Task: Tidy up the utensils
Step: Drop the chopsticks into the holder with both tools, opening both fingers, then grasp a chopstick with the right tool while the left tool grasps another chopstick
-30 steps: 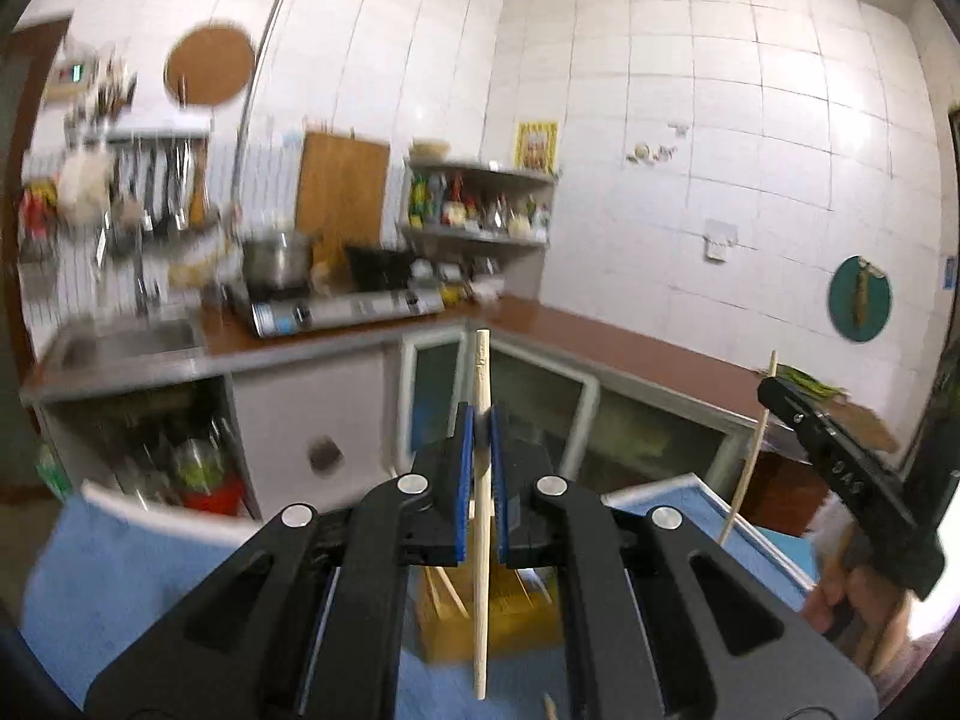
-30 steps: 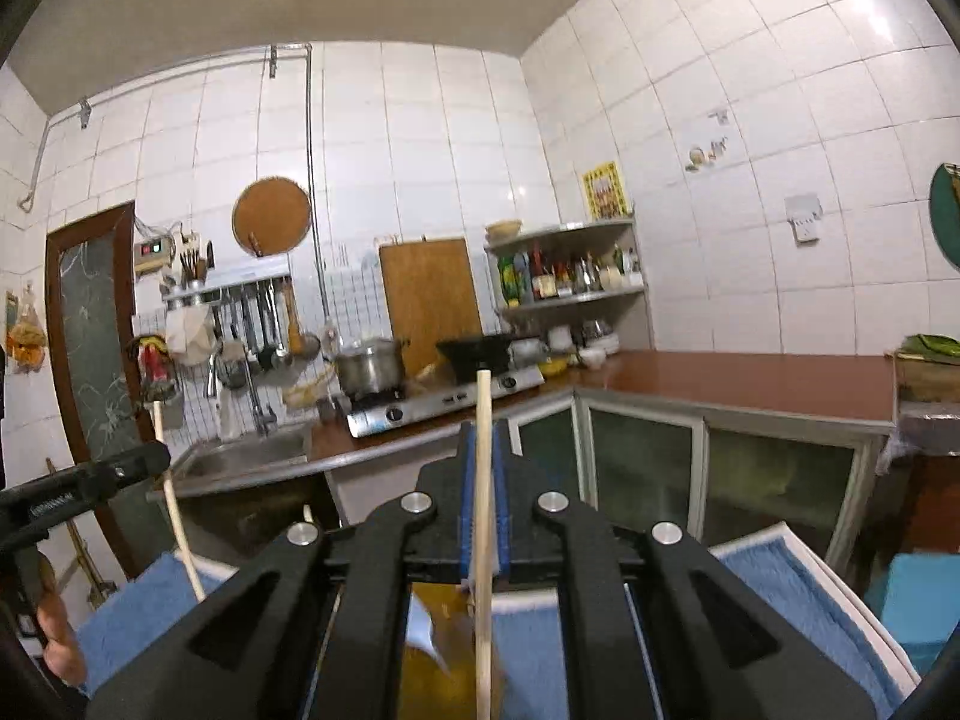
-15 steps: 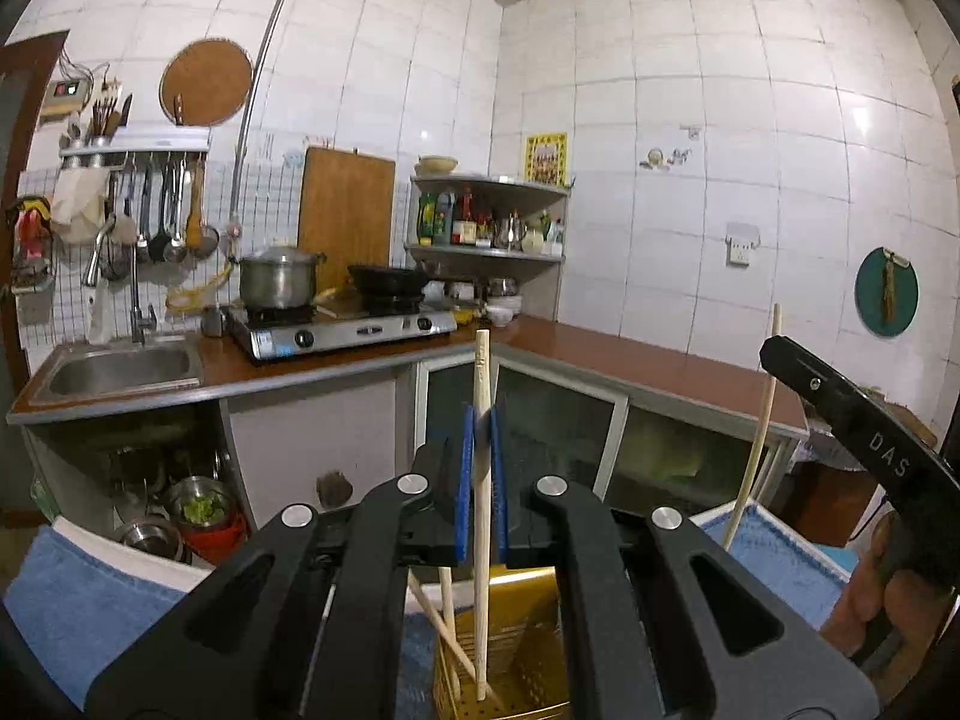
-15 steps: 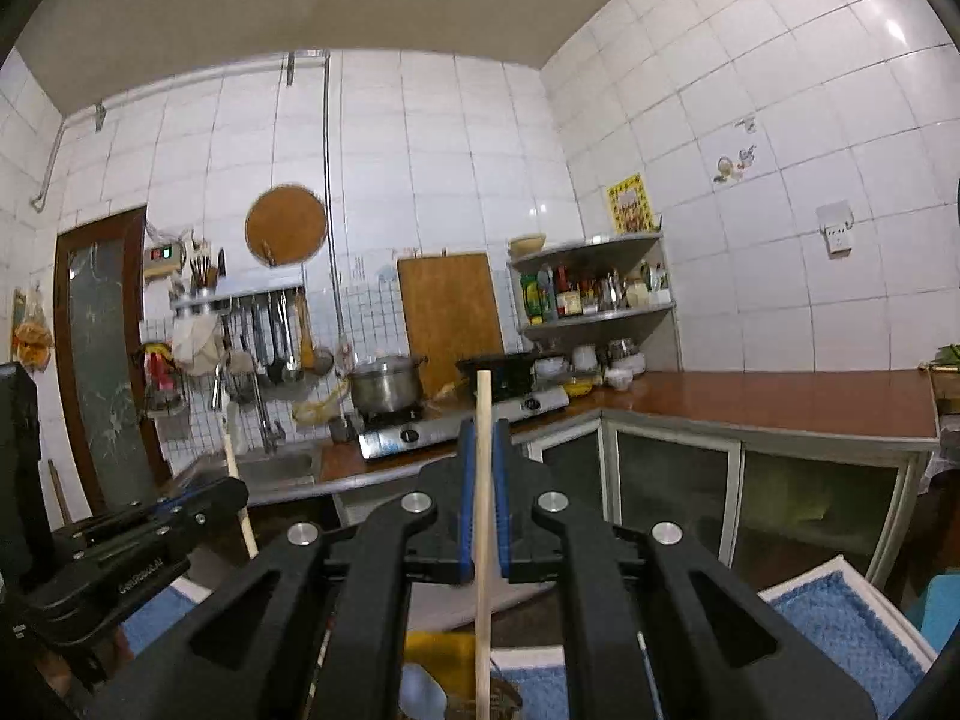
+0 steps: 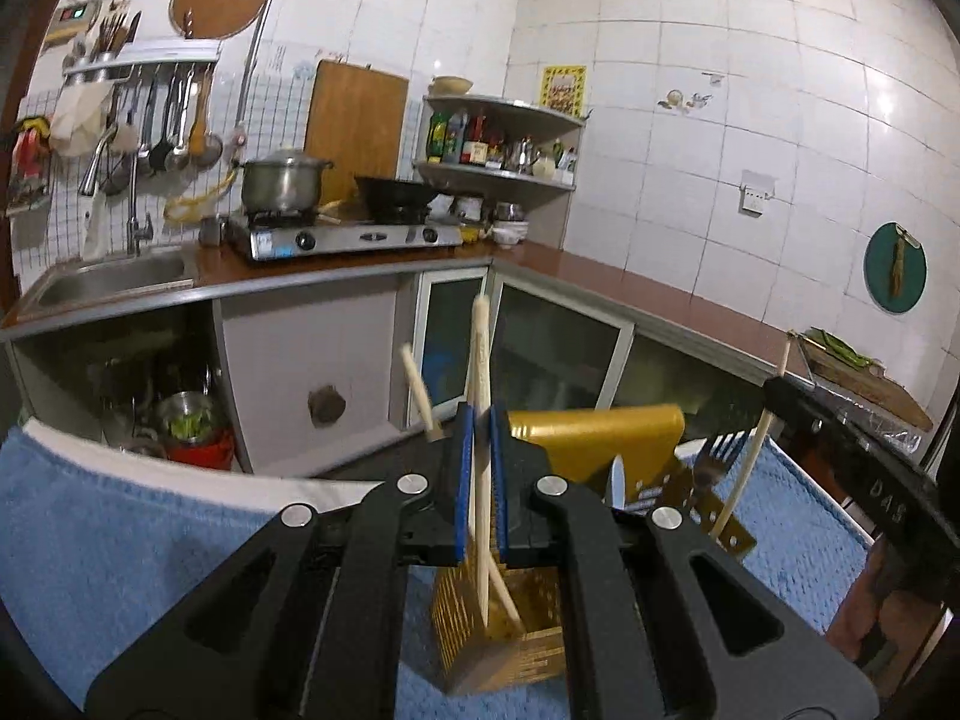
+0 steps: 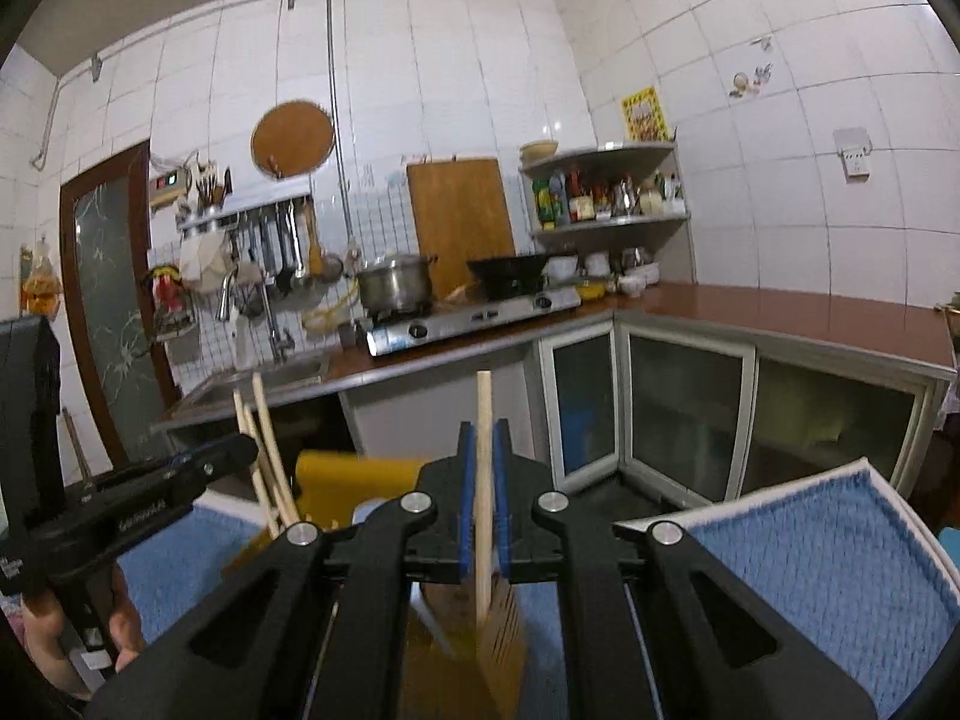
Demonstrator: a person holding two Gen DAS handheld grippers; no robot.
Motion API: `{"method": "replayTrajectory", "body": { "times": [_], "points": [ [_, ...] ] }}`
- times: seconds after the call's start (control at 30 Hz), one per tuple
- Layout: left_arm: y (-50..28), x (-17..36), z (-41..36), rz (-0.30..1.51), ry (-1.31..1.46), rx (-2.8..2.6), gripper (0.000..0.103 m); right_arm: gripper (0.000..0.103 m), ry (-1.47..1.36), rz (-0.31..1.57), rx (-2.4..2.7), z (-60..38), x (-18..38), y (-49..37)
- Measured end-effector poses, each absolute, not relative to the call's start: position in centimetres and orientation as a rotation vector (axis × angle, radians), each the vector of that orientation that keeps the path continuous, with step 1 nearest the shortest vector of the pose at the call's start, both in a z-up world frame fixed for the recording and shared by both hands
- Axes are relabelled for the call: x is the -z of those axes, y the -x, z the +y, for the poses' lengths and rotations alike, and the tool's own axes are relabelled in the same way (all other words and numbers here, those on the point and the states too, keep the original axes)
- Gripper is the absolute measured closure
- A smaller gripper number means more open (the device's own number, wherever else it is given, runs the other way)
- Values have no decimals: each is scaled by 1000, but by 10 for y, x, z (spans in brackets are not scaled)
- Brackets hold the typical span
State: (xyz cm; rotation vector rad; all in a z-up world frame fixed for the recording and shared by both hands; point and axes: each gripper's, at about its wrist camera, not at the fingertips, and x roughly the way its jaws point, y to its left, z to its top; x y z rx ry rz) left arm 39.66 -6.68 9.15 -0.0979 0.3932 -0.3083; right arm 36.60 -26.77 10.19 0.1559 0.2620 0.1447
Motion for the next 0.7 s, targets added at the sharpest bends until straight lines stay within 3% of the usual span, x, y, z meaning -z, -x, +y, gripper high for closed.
{"method": "replayTrajectory", "body": {
  "times": [0.13, 0.17, 0.27, 0.33, 0.37, 0.6, 0.7],
  "points": [
    [-386, -87, -63, 425, 93, 285, 98, 95, -148, 308, -154, -264, -98, -359],
    [-383, -89, -62, 433, 91, 278, 92, 95, -153, 321, -161, -264, -99, -358],
    [-367, -98, -54, 436, 90, 246, 63, 91, -144, 355, -152, -263, -107, -348],
    [-356, -105, -48, 432, 91, 228, 49, 61, -153, 364, -150, -265, -112, -339],
    [-350, -108, -43, 438, 97, 222, 46, 56, -160, 357, -143, -268, -116, -331],
    [-312, -107, -15, 513, 122, 214, 13, 54, -139, 443, -77, -277, -117, -292],
    [-298, -94, -8, 554, 105, 206, 10, 54, -132, 505, -55, -277, -102, -280]
  ]
}}
